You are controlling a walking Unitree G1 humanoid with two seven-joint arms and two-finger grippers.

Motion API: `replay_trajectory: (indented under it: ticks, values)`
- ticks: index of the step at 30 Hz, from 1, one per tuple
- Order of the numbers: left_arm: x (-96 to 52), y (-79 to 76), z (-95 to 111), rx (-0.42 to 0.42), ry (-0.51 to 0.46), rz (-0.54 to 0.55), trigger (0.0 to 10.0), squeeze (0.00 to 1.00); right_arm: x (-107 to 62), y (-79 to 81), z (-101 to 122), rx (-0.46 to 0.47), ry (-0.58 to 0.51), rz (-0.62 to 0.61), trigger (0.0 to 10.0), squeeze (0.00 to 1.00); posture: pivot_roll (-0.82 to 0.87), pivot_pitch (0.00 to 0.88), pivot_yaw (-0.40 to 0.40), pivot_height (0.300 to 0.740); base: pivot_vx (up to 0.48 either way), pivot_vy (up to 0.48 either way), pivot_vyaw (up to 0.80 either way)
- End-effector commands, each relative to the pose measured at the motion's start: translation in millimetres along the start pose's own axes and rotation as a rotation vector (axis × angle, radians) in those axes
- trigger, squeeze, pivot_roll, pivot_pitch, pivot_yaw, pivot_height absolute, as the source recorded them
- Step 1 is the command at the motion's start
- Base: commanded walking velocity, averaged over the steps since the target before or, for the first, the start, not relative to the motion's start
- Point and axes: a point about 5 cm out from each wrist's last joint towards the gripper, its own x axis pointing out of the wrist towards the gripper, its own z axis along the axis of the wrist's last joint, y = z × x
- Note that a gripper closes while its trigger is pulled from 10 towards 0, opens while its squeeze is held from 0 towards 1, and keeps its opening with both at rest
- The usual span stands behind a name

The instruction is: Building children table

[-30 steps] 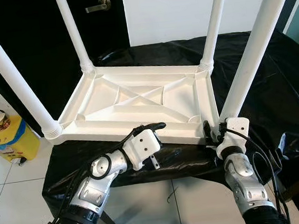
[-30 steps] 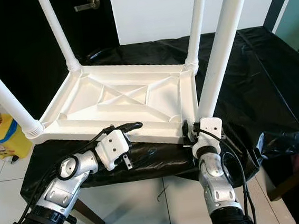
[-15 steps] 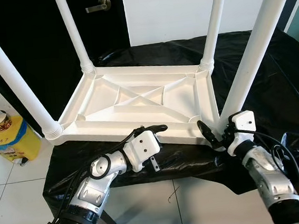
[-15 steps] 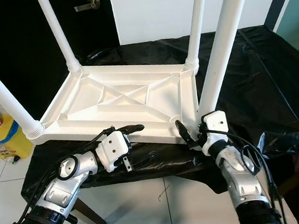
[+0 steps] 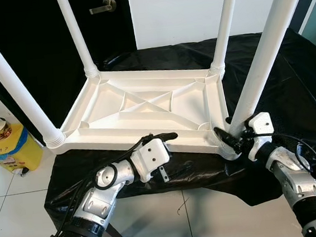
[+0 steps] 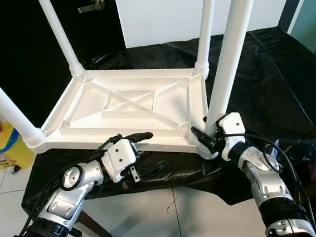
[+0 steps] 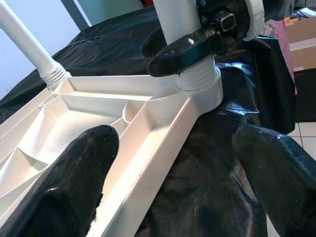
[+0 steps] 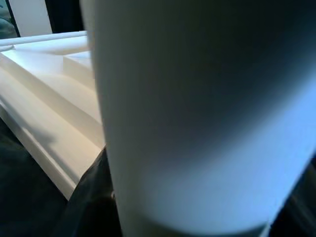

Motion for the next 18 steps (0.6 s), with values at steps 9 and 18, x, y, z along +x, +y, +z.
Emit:
replay_trajectory:
  ticks: [9,18]
  values:
    - [-3.4,3.1,-1,0.006,0.02,0.022,10.0,0.0,-2.1,4.2,-19,0.044,0.069,0.006,10.0,0.0,-0.07,0.0,0.021,0.74,0.0,0.0,0.0]
    - [-2.9,4.4,-1,-0.001,0.023,0.036,10.0,0.0,-5.8,4.4,-33,0.067,0.128,-0.146,10.0,0.0,-0.08,0.0,0.012,0.74,0.0,0.0,0.0]
